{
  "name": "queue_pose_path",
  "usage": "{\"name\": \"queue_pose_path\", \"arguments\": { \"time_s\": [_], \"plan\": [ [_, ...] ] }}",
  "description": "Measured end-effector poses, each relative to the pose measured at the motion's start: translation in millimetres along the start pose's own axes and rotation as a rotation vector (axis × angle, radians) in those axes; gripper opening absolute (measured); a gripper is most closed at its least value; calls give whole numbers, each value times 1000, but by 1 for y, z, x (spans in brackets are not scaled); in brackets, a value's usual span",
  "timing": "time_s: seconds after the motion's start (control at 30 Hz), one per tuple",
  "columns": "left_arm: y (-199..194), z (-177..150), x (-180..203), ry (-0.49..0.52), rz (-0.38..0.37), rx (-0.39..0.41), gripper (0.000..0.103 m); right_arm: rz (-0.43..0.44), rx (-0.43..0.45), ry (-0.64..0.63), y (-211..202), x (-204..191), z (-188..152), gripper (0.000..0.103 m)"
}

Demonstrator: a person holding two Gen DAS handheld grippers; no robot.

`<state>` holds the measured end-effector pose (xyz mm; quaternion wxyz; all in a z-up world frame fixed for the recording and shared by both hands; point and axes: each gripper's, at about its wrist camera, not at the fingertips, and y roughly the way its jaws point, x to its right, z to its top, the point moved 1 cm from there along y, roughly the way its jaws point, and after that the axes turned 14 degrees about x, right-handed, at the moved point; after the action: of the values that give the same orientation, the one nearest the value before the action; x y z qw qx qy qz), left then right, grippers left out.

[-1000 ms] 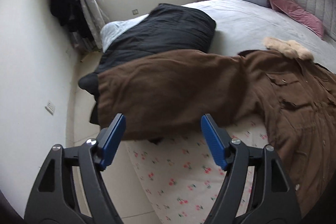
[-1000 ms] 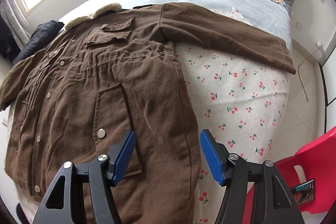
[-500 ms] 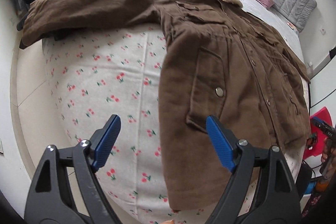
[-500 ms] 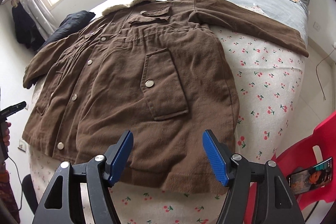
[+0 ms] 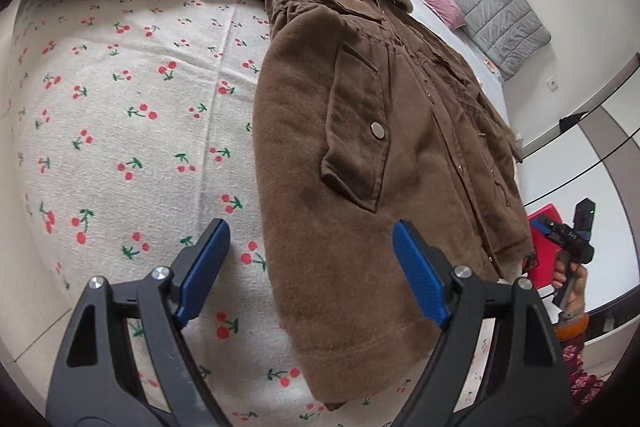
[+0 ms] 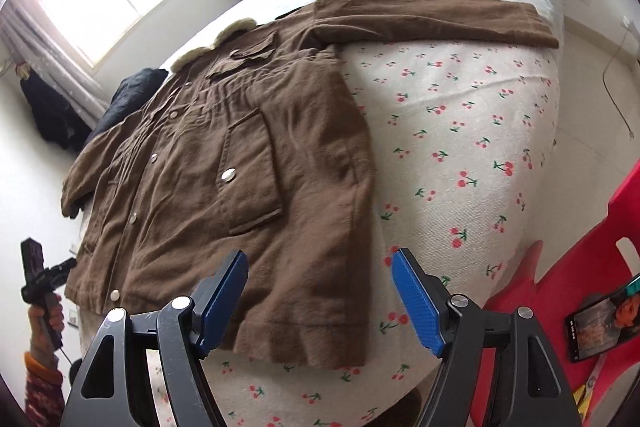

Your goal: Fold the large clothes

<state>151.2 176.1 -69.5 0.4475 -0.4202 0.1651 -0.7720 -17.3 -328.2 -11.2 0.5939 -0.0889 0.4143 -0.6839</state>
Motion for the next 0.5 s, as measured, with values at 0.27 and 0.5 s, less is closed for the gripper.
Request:
{"name": "queue_pose_path", "arguments": {
  "time_s": [0.27,0.5],
  "plan": [
    [13,-18,17,-23,-170,-29,81,52,-51,42,38,2,-12,75],
    [21,-34,42,-4,-266,-81,73,168,-129,4,52,-30,-20,72]
  ]
}}
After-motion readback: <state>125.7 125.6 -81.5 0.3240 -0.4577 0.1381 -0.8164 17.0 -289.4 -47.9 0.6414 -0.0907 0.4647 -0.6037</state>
